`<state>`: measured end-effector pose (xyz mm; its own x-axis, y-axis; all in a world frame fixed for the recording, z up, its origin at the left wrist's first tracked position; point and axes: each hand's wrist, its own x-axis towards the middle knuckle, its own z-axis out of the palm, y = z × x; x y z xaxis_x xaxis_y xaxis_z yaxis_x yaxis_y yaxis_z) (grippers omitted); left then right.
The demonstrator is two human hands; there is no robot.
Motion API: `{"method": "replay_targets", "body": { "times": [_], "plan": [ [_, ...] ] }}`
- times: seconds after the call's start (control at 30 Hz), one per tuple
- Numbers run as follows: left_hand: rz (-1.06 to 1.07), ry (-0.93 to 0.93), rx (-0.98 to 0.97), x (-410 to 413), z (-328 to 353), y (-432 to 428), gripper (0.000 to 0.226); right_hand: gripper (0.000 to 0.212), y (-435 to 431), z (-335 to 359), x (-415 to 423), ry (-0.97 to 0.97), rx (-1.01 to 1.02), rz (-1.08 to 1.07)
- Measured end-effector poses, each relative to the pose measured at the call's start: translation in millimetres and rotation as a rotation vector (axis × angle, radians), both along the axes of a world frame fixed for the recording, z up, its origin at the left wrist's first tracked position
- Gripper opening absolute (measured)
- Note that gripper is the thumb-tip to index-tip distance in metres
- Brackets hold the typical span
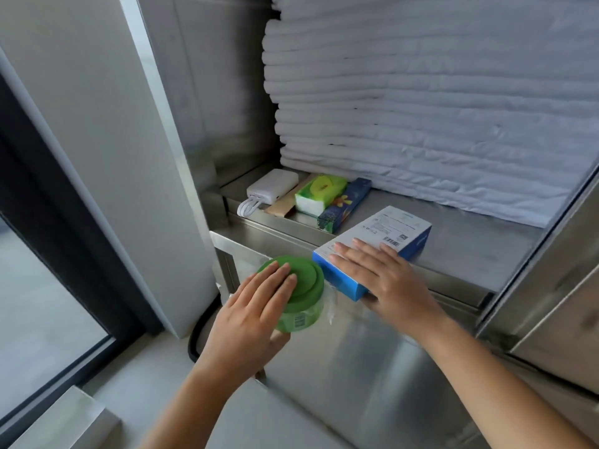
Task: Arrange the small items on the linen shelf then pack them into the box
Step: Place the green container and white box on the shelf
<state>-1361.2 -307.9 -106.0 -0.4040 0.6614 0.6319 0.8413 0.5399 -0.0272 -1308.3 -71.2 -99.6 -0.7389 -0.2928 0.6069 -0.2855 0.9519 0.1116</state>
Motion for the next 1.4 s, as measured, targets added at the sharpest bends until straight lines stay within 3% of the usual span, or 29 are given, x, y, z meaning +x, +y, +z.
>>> {"method": "replay_targets", "body": {
  "times": [0.5, 0.7, 1.2, 1.4],
  "plan": [
    [-0.236, -0.004, -0.018, -70.5, 12.5, 24.2, 0.081, 0.07, 17.8, 10.3, -38.9, -0.242, -0.108, -0.092],
    [-0.269, 0.002, -0.005, -88.4, 15.1, 27.4, 0.076, 0.052, 20.2, 12.4, -45.0, -0.285, -0.186, -0.112],
    [-0.306, -0.015, -0.022, -102.5, 17.4, 43.5, 0.079, 0.052, 35.1, 17.9, -49.2, -0.305, -0.226, -0.224],
    [-0.344, -0.035, 0.02, -105.8, 25.7, 51.9, 0.073, 0.053, 40.2, 18.1, -52.4, -0.398, -0.17, -0.335]
  ]
}}
